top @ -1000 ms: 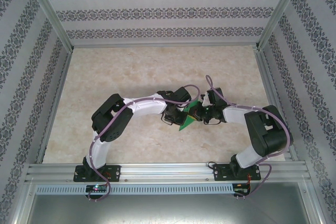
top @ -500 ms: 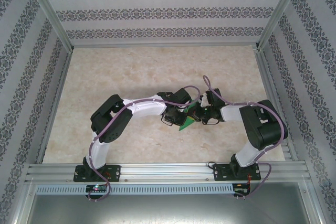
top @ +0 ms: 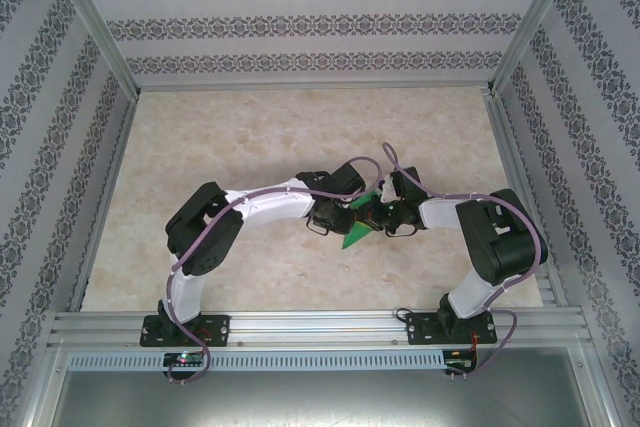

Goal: Fold a paper plane with a square sheet of paper (pick it up from the middle)
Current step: Fourth fold the wing at the center of the table.

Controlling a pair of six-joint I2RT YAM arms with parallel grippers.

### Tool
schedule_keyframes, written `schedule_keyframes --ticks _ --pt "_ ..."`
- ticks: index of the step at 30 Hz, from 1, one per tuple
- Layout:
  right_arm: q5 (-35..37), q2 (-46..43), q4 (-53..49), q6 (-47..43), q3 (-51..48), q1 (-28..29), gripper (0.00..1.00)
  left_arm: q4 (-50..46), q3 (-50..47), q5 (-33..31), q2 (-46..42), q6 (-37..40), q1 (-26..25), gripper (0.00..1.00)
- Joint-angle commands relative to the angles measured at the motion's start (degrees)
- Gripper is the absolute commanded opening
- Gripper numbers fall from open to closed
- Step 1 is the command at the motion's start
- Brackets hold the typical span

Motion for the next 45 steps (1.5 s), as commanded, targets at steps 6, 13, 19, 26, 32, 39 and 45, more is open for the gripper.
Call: schedule_keyframes --ticks 6,13,19,26,32,39,45 --pt "6.65 3.32 -4.81 -1.76 -1.65 0.1 0.06 6.21 -1.3 6.01 -0.55 -3.03 -0.51 0.1" --pt "5.47 2.72 -4.68 -1.67 -1.4 0.03 0.05 8.83 -3.27 9.07 2.24 -3.5 -0.49 0.07" --pt "6.19 2.23 -5.81 -2.38 -1.3 -0.34 0.05 8.86 -4.96 9.91 3.55 -3.52 -0.56 0.06" --pt "6.66 2.16 -6.52 -3.3 -0.86 -0.69 0.05 9.46 -8.25 9.8 3.1 -3.52 -0.56 0.06" --pt "6.37 1.24 -6.89 -3.61 -0.16 -1.37 0.06 10.3 -10.86 10.86 1.87 -3.85 -0.49 0.06" --pt "7.69 1.06 -8.62 -4.48 0.82 -1.79 0.06 11.18 -12.24 13.1 0.55 -4.62 -1.98 0.06" --pt "8.67 1.47 -8.93 -5.05 0.31 -2.35 0.06 10.63 -12.65 13.5 -0.27 -5.53 -3.85 0.06"
